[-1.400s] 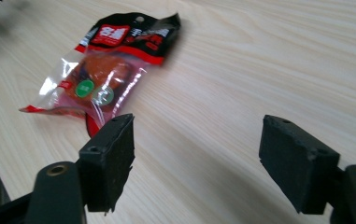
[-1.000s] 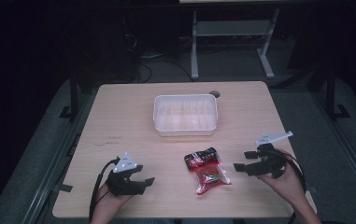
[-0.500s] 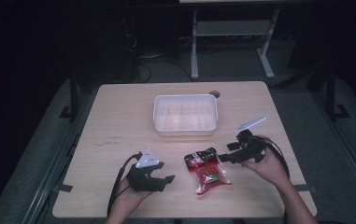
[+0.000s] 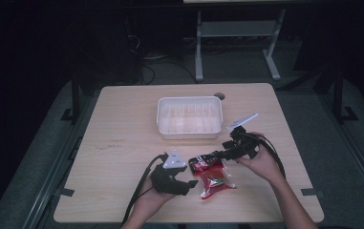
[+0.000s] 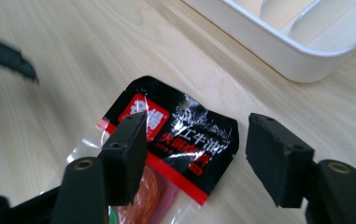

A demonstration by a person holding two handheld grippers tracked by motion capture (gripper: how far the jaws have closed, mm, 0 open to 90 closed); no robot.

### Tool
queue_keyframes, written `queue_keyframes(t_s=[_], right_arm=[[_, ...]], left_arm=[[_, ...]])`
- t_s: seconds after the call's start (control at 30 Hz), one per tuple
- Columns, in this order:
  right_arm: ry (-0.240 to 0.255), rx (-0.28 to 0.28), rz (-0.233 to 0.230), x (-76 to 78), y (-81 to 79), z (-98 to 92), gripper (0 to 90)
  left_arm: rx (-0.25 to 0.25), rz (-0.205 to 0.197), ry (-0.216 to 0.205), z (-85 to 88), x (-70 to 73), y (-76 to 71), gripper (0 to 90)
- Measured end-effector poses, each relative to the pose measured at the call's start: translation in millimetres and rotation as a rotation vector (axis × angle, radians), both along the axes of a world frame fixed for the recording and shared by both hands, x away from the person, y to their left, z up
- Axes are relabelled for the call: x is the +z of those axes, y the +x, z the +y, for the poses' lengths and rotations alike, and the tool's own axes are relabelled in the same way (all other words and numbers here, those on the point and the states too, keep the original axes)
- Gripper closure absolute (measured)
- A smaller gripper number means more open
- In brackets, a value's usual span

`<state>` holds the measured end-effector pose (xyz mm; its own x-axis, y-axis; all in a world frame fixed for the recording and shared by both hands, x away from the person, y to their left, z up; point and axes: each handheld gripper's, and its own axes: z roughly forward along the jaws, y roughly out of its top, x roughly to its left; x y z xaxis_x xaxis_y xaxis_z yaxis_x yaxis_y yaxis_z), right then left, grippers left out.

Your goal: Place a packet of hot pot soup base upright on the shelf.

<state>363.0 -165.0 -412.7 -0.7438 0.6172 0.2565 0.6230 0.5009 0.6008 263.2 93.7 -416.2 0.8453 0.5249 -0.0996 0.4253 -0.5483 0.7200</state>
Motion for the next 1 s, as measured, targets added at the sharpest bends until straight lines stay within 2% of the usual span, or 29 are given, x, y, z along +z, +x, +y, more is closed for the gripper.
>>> queue_keyframes(t_s=[0.07, 0.13, 0.23, 0.37, 0.43, 0.53, 0.7, 0.8, 0.87, 1.0], right_arm=[[-0.016, -0.005, 0.012, -4.9, 3.2, 0.0, 38.2], [-0.007, -0.007, 0.029, -8.4, 4.8, -0.5, 38.2], [0.006, -0.017, 0.026, -10.3, 6.4, -1.1, 39.8], [0.007, -0.035, 0.031, -11.4, 7.7, -3.8, 40.8], [0.008, -0.045, 0.041, -12.9, 8.9, -4.7, 41.1], [0.007, -0.055, 0.049, -15.0, 10.2, -5.2, 43.3], [0.004, -0.072, 0.079, -18.9, 12.4, -5.7, 45.8], [-0.007, -0.077, 0.087, -21.8, 13.2, -5.3, 45.8], [-0.018, -0.075, 0.095, -23.8, 13.7, -4.5, 46.4], [-0.031, -0.076, 0.108, -26.5, 14.1, -4.3, 47.8]], left_arm=[[-0.016, 0.006, 0.005, -8.2, -2.3, 0.8, 37.6], [-0.027, 0.022, 0.010, -16.6, -6.9, 3.1, 39.7], [-0.036, 0.051, 0.031, -32.2, -18.9, 9.0, 39.4], [-0.043, 0.044, 0.041, -45.2, -25.7, 8.4, 37.8], [-0.043, 0.045, 0.043, -48.7, -27.6, 9.3, 33.5], [-0.036, 0.050, 0.049, -51.0, -29.3, 11.6, 32.4], [-0.048, 0.057, 0.113, -58.2, -34.6, 14.4, 29.1], [-0.046, 0.051, 0.119, -59.5, -34.9, 14.3, 30.0], [-0.073, 0.044, 0.150, -60.0, -35.1, 16.5, 31.7], [-0.102, 0.061, 0.168, -59.2, -35.8, 20.3, 33.1]])
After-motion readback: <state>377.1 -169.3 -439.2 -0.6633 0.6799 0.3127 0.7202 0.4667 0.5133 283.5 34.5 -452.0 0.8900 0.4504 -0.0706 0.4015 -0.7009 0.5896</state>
